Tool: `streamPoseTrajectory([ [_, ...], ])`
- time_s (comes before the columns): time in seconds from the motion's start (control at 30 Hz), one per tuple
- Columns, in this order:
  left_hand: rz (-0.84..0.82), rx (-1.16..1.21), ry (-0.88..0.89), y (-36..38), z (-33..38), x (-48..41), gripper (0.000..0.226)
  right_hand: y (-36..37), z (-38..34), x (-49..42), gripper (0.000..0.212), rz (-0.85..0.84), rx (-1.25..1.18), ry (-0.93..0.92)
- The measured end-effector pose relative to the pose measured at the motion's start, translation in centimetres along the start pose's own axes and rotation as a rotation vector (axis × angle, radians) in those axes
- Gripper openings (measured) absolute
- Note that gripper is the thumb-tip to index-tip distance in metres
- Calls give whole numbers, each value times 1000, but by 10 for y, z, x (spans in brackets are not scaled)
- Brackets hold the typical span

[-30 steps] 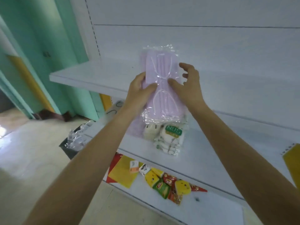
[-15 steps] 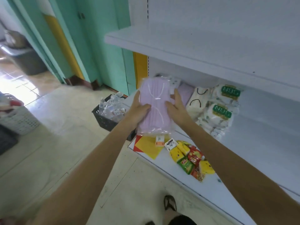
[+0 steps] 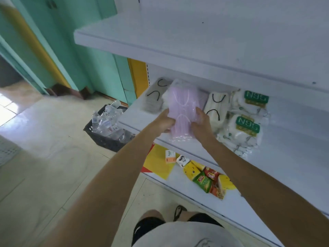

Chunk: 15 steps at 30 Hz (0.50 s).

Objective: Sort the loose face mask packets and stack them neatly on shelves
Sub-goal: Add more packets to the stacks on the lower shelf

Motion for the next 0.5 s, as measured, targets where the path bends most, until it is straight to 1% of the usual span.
streamPoseTrajectory([
  [0.1,81,-76,51,9,0,-32,50,5,22,-22,59,35,5,118],
  [0.17,94,-131,63,17,-5,-54,55,10,38,-33,62,58,-19,213],
  [0.23,97,-165,70,26,-10,-77,62,17,48,-46,68,107,-41,239],
  [0.3,102,-189,121,33,-12,-99,65,24,53,-63,69,167,-36,200],
  [0.4,150,-300,300,42,-7,-136,55,36,56,-99,56,262,58,107],
  [0.47,163,-414,441,47,-2,-160,43,44,61,-122,48,320,101,101],
  [0.5,133,-466,499,51,0,-171,39,47,65,-133,45,340,112,122],
])
Point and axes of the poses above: each hand's wrist, its own x-axis away from the middle knuckle, its own y-axis out of the palm, z = x × y, the point moved 2 cm from there along -x, towards the middle knuckle, and after that the axes turned 12 degrees about z, right-handed, at the moved point
